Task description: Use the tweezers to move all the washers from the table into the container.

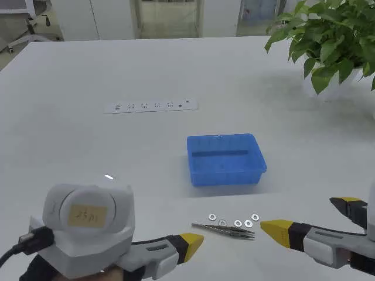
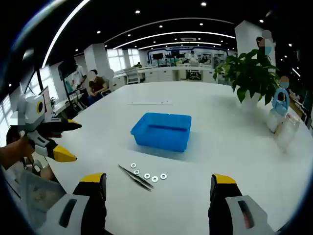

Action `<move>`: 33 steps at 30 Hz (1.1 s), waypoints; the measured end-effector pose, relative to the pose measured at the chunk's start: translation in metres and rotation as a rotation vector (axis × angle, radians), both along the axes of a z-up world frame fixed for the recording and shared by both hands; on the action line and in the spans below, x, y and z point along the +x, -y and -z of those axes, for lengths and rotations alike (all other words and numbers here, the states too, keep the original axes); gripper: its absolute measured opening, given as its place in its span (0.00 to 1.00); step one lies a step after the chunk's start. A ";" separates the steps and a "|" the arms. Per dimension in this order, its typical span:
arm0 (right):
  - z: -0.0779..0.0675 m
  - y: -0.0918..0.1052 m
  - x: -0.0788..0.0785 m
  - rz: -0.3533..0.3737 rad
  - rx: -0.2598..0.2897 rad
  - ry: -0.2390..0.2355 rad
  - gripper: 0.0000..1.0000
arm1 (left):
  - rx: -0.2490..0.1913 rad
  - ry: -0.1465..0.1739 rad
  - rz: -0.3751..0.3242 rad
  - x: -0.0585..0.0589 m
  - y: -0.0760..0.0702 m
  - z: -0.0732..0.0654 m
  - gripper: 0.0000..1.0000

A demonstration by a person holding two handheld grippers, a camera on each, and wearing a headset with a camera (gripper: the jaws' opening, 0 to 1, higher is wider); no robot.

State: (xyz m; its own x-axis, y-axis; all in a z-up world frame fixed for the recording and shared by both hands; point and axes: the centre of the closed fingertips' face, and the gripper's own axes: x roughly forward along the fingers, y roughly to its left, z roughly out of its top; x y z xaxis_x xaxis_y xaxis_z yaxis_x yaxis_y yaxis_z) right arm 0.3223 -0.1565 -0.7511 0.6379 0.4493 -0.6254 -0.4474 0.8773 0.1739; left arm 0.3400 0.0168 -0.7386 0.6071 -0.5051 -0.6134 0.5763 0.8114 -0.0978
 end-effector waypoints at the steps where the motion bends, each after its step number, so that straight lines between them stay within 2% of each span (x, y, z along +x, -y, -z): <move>1: 0.001 0.000 0.000 0.000 -0.001 -0.004 0.86 | 0.004 0.001 0.000 0.000 -0.001 0.000 0.91; 7: -0.001 0.000 -0.001 0.009 -0.005 -0.003 0.85 | 0.010 0.004 0.000 -0.003 -0.005 0.000 0.90; 16: -0.003 0.000 0.001 0.010 -0.009 0.002 0.85 | 0.008 0.001 0.010 -0.005 -0.003 0.001 0.90; 23: -0.002 0.001 0.000 -0.002 -0.037 0.011 0.85 | 0.012 0.004 0.014 -0.005 -0.002 0.001 0.87; 33: -0.006 0.001 0.001 0.000 -0.037 0.017 0.85 | 0.007 -0.001 0.039 -0.007 0.003 0.000 0.80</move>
